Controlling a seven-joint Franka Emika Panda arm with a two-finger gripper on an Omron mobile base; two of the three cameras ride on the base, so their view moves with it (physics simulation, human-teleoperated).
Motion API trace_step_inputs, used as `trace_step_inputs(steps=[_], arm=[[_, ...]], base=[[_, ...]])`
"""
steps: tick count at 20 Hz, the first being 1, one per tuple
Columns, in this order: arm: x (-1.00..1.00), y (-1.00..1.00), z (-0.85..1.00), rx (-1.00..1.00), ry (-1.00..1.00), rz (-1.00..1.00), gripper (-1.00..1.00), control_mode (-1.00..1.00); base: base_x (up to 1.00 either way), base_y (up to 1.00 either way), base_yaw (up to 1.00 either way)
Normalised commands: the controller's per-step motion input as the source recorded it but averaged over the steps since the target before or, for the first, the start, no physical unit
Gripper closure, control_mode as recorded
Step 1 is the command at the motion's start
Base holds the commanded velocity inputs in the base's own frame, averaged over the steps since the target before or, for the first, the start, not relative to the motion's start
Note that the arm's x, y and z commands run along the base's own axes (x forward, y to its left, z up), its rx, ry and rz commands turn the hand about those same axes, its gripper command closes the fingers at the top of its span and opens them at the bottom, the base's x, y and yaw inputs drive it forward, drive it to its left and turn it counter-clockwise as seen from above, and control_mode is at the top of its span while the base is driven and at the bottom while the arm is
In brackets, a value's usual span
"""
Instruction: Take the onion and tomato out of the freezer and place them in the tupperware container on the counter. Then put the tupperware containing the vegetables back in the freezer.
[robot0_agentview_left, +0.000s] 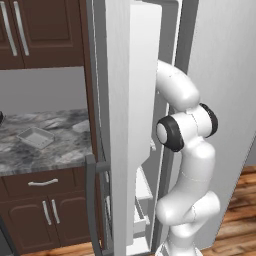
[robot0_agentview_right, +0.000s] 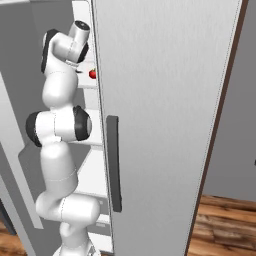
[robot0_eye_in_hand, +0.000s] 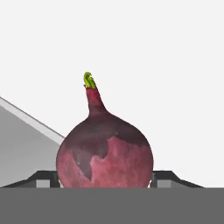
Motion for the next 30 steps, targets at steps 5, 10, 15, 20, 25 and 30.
trace_step_inputs(steps=[5,10,15,20,25,30], arm=[[-0.10,-0.29,-0.08,0.00,-0.01,-0.14,1.00,-1.00],[-0.29,-0.22,-0.05,0.00,-0.06,-0.12,1.00,-1.00],[-0.59,-0.21,0.00,0.00,-0.13,-0.05,1.00,-1.00],[-0.81,-0.27,0.00,0.00,-0.12,-0.01,1.00,-1.00],[-0.83,-0.29,0.00,0.00,-0.06,0.00,1.00,-1.00],[-0.82,-0.24,0.00,0.00,-0.02,0.00,1.00,-1.00]], base=[[0.00,0.00,0.00],[0.00,0.00,0.00],[0.00,0.00,0.00],[0.00,0.00,0.00],[0.00,0.00,0.00],[0.00,0.00,0.00]])
